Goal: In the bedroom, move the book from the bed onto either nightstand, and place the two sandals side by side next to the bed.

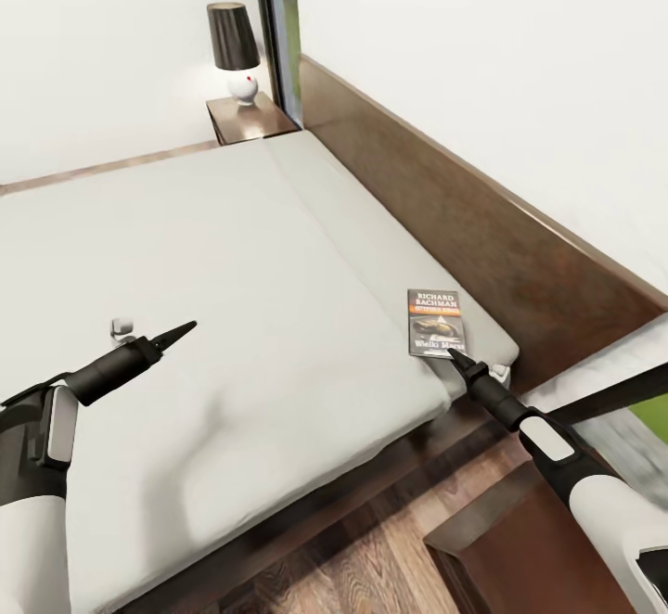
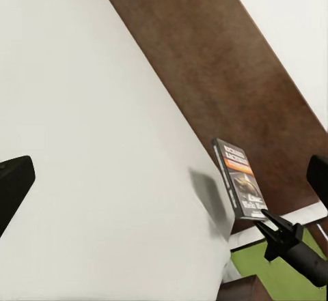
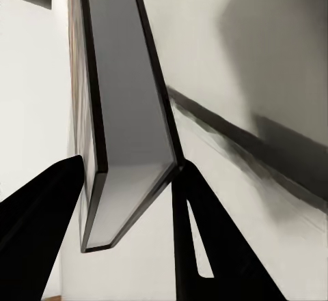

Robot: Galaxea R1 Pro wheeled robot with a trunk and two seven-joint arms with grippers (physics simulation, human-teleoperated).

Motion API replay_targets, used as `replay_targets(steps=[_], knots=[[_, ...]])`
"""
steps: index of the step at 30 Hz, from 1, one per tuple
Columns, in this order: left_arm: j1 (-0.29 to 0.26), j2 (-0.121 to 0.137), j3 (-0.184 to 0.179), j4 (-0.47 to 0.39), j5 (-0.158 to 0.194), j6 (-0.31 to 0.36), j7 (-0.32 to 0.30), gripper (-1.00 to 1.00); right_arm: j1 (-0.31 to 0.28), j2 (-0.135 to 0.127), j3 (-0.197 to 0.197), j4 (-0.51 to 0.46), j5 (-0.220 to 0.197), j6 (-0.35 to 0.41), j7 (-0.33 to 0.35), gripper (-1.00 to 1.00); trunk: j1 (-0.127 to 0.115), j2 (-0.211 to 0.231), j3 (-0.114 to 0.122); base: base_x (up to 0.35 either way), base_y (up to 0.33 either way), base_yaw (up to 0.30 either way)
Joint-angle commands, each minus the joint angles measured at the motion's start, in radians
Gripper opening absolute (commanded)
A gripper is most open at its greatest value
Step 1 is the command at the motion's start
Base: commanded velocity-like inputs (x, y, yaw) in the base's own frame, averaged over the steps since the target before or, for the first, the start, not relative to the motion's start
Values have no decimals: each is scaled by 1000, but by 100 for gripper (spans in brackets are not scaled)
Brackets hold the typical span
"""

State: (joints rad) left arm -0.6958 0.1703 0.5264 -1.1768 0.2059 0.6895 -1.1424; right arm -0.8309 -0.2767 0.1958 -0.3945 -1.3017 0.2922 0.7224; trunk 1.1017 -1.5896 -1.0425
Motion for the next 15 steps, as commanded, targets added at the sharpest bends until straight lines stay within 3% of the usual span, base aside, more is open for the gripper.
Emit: replay_targets(steps=[1,12,15], knots=[[-1,0,1,1,3,8,-2,100,-1,-1,4,0,-11,7,2,-100,-4,7,3,0,0,67],[-1,-3,-2,12,1,7,0,100,-1,1,5,0,-11,7,1,-100,-46,84,37,0,0,11],[-1,-3,-2,32,0,6,1,100,-1,27,4,-1,-11,7,1,-100,-58,105,47,0,0,0]])
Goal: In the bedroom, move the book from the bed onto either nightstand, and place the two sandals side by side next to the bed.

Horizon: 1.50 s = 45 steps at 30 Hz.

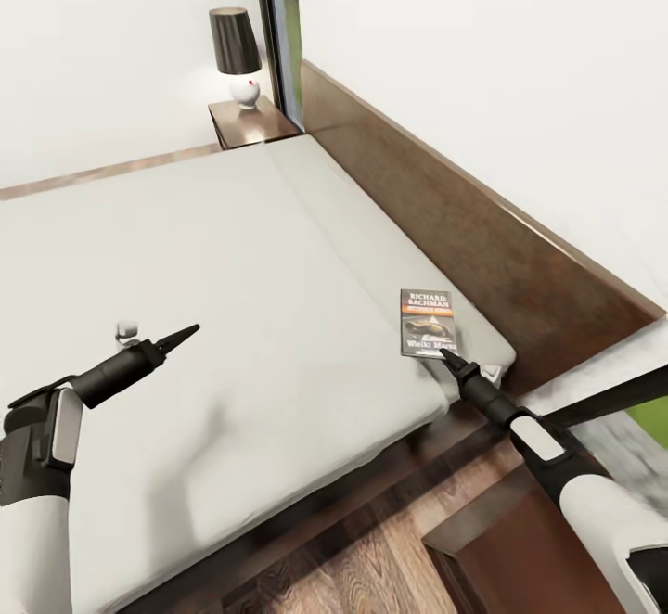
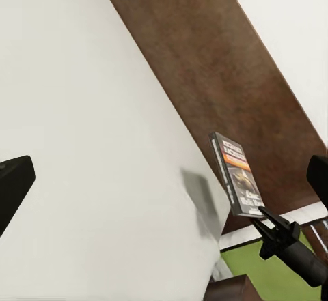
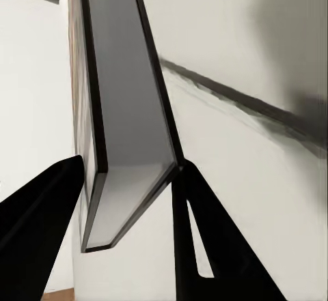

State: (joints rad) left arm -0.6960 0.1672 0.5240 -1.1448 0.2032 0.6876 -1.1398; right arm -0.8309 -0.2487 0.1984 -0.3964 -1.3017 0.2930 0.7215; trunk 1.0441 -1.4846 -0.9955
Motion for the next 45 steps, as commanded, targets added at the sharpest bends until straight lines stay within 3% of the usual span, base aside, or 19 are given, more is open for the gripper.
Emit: replay_targets(steps=[1,4,9,15,21,24,30,37,41,45], knots=[[0,0,1,5,3,8,-2,100,-1,11,2,0,-11,6,2,-100,-4,7,3,0,0,0],[0,0,0,12,-1,7,-1,100,-1,29,2,-3,-11,6,2,-100,-15,28,12,0,0,0],[0,0,-2,32,-43,7,51,100,-1,33,2,-6,-11,6,2,-100,-35,63,28,0,0,0],[0,0,0,111,-63,0,98,100,-1,36,4,-10,-8,6,2,-100,-58,105,47,0,0,0],[0,0,1,170,-153,-4,102,100,-1,85,7,-15,-6,6,2,-100,-81,147,65,0,0,0],[0,-1,0,177,-187,-5,98,100,-1,95,8,-16,-4,6,3,-100,-92,168,75,0,0,0],[0,-14,-2,180,-199,-4,67,100,-1,100,10,-16,-4,6,4,-100,-115,210,94,0,0,0],[6,-48,-2,183,-199,-5,-89,100,-1,105,10,-16,-4,6,2,-100,-142,259,115,0,0,0],[7,-54,-1,249,-203,-17,-104,100,-1,112,9,-16,-3,6,1,-100,-157,287,128,0,0,0],[7,-51,1,293,-206,-88,-108,100,-1,114,9,-16,-3,4,0,-100,-173,315,141,0,0,0]])
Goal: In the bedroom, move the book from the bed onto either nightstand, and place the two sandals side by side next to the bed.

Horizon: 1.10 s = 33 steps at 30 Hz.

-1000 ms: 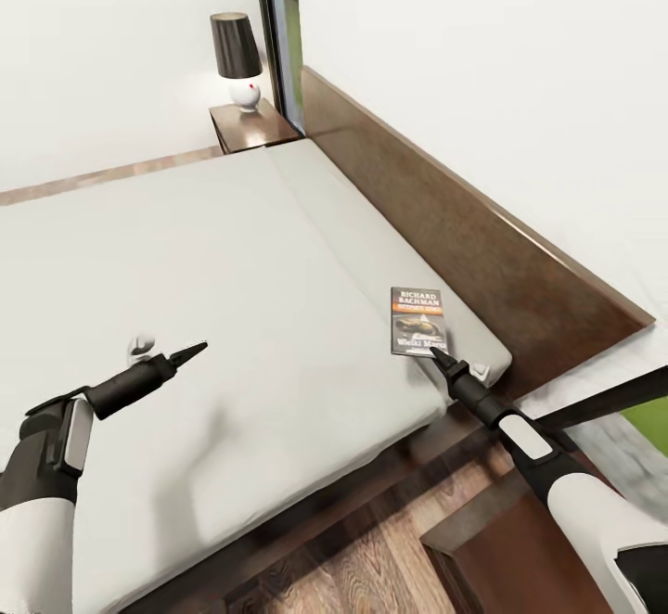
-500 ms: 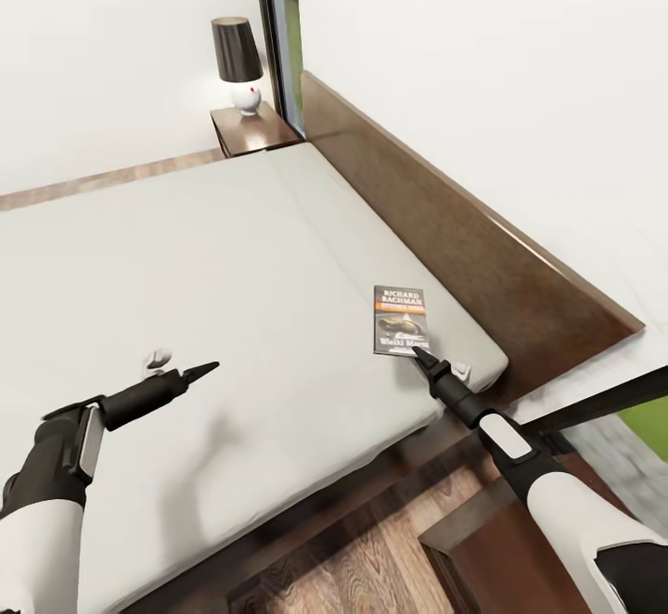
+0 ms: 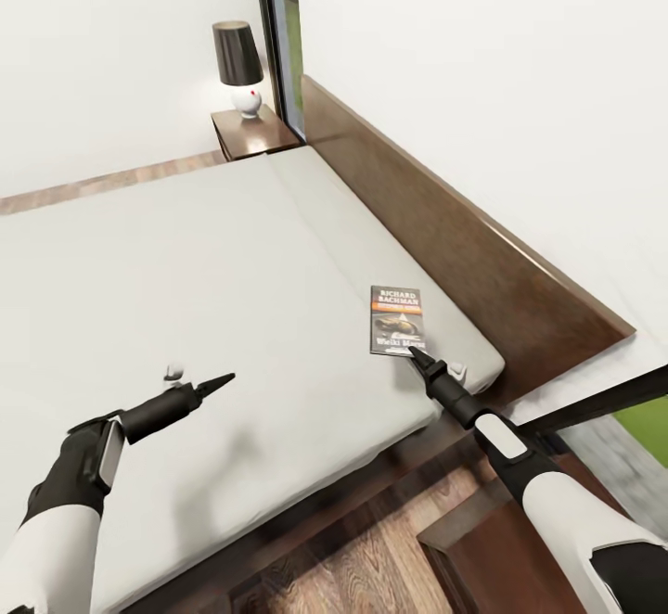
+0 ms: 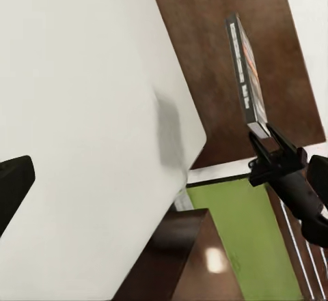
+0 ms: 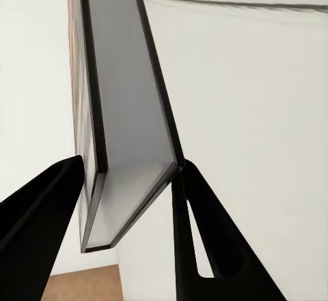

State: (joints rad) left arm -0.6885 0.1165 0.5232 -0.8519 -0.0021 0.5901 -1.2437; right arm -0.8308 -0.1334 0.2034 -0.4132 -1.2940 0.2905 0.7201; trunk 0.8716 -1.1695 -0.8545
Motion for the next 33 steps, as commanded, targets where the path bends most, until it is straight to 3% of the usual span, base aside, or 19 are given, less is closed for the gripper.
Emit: replay_targets(steps=[1,5,10,13,18,28,33], knots=[[0,0,2,9,-1,-6,-4,100,-1,-1,4,1,-10,6,1,-100,-4,7,3,0,0,0],[0,0,1,66,-2,-46,-5,100,-1,0,4,1,-11,6,1,-100,-19,35,15,0,0,0],[0,0,-1,209,-3,-212,-6,100,-1,0,5,3,-10,-8,-1,-100,-38,70,31,0,0,0],[0,0,-3,239,-5,-248,-7,100,-1,2,18,1,3,-30,-1,-100,-50,91,40,0,0,0],[0,1,-6,253,-6,-264,-10,100,-1,4,64,-10,67,-61,1,-100,-69,126,56,0,0,0],[0,-1,-6,261,-5,-261,-9,100,-1,5,69,-7,79,-63,4,-100,-107,196,87,0,0,0],[0,-4,-6,330,-11,-266,2,100,-1,5,70,-4,79,-63,3,-100,-127,231,103,0,0,0]])
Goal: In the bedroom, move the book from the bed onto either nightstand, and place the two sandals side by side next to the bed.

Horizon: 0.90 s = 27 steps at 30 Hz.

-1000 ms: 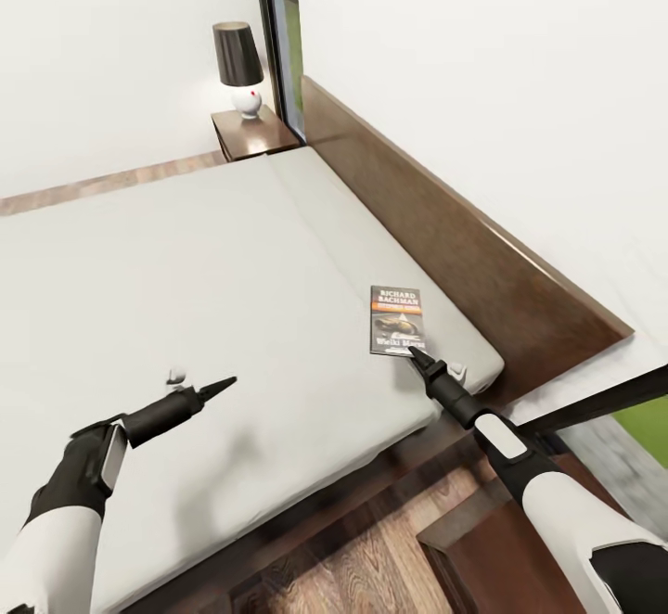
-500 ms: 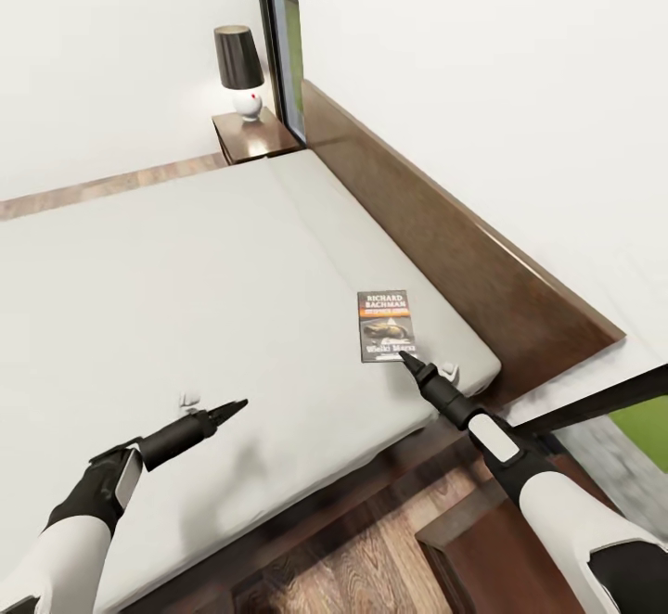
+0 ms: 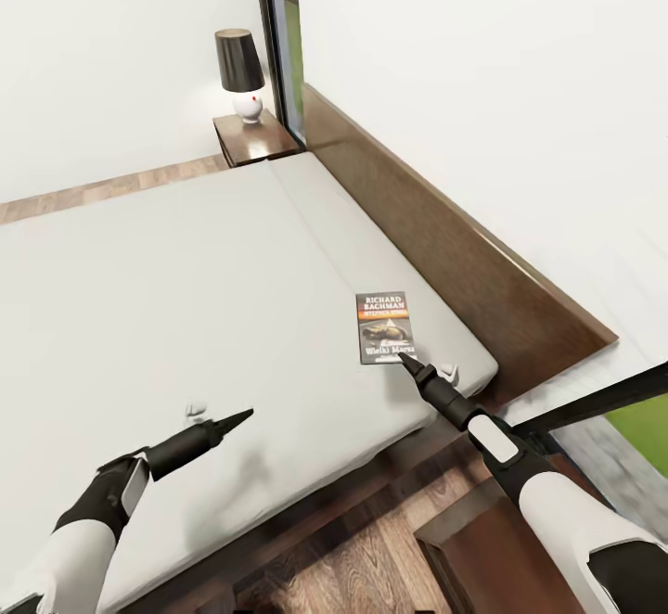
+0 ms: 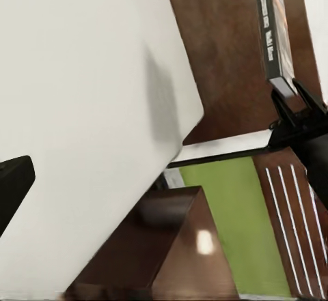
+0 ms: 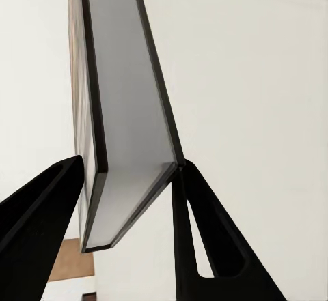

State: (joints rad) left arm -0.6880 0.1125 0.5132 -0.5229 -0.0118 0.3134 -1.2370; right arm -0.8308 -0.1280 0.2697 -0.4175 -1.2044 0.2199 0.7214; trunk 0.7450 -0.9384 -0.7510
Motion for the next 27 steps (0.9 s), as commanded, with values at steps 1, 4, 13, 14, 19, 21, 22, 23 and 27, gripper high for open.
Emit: replay_targets(steps=[1,4,13,14,19,21,22,23,27], knots=[[-1,0,4,15,-9,10,-2,100,-1,-1,4,0,-11,7,1,-100,-4,7,3,0,0,0],[-1,0,4,42,-32,9,5,100,-1,-1,5,0,-11,7,1,-100,-15,28,12,0,0,0],[-1,0,5,58,-51,9,11,100,-1,-1,5,0,-11,7,3,-100,-50,91,40,0,0,0],[-1,0,5,58,-51,9,10,100,-1,-1,5,-1,-11,7,3,-100,-54,98,43,0,0,0],[-1,1,5,58,-51,9,9,100,-1,-1,5,-1,-11,7,3,-100,-54,98,43,0,0,54],[-1,1,5,58,-51,9,9,100,-1,-1,5,-1,-11,7,3,-100,-54,98,43,0,0,197],[-1,1,5,58,-51,9,9,100,-1,-1,5,-1,-11,7,3,-100,-54,98,43,0,0,233],[-1,1,5,58,-51,9,10,100,-1,-1,5,-1,-11,7,2,-100,-54,98,43,0,0,261],[-1,1,5,58,-51,9,11,100,-1,-1,5,-1,-11,7,2,-100,-54,98,43,0,0,139]])
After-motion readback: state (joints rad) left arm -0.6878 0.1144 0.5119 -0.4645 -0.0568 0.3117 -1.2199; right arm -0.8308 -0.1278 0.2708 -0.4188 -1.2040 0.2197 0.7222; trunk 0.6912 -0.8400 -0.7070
